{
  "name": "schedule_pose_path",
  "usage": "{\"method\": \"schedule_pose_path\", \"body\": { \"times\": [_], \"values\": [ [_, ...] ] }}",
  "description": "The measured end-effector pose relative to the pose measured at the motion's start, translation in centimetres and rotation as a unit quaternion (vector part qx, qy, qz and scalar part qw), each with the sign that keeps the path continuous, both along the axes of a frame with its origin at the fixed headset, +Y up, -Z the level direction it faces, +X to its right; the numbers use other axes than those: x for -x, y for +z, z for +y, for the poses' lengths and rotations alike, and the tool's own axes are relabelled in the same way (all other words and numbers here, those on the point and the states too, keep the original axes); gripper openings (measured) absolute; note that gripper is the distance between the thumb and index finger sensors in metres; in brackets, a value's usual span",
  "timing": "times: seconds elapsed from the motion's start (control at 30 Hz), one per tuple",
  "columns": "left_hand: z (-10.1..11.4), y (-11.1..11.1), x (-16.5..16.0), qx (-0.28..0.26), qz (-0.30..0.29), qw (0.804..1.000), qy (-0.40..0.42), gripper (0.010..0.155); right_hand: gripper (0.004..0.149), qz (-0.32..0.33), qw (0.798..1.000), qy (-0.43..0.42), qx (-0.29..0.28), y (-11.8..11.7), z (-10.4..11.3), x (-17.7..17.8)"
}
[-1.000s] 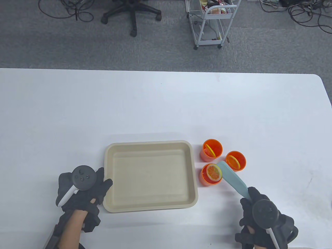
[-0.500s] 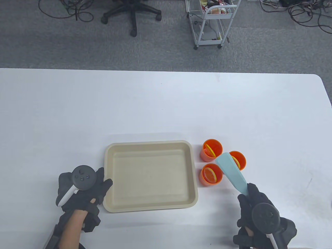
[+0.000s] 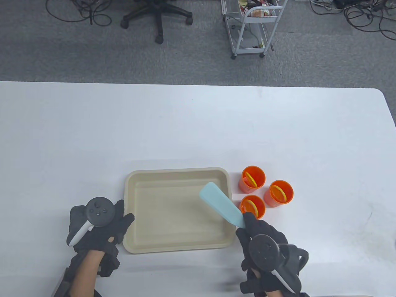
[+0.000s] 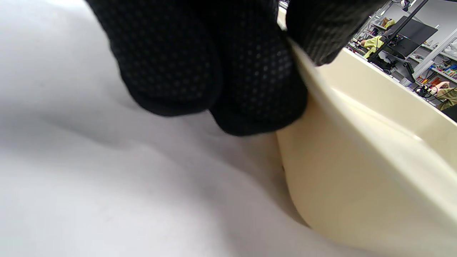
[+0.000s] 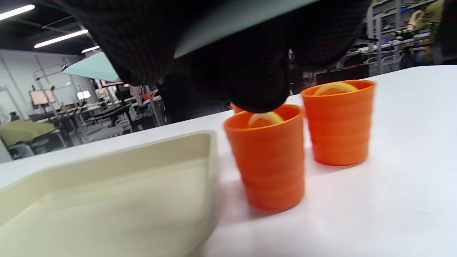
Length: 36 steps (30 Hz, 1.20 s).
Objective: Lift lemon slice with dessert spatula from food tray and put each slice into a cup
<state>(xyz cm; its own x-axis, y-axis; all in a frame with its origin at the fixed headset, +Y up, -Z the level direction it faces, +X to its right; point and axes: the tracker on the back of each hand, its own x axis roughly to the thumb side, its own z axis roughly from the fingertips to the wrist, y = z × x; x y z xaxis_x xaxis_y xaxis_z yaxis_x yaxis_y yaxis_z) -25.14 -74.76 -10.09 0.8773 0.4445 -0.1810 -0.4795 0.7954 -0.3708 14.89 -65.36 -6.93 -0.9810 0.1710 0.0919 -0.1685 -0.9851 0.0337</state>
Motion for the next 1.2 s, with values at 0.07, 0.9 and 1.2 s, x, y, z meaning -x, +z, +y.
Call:
{"method": "schedule_pose_path", "body": {
  "times": [0.07, 0.9, 1.2],
  "values": [
    [0.0, 0.0, 0.0, 0.0, 0.0, 1.0, 0.0, 0.072, 0.058, 0.017, 1.0, 0.026, 0.005, -0.4, -0.3, 2.1],
    [-0.1, 0.1, -0.1, -0.005, 0.0, 1.0, -0.004, 0.071, 0.057, 0.045, 0.978, 0.182, 0.092, -2.9, -6.8, 8.4],
    [0.0, 0.1, -0.1, -0.008, 0.0, 1.0, -0.009, 0.071, 0.059, 0.045, 0.966, 0.223, 0.124, -2.4, -7.2, 9.1]
  ]
}}
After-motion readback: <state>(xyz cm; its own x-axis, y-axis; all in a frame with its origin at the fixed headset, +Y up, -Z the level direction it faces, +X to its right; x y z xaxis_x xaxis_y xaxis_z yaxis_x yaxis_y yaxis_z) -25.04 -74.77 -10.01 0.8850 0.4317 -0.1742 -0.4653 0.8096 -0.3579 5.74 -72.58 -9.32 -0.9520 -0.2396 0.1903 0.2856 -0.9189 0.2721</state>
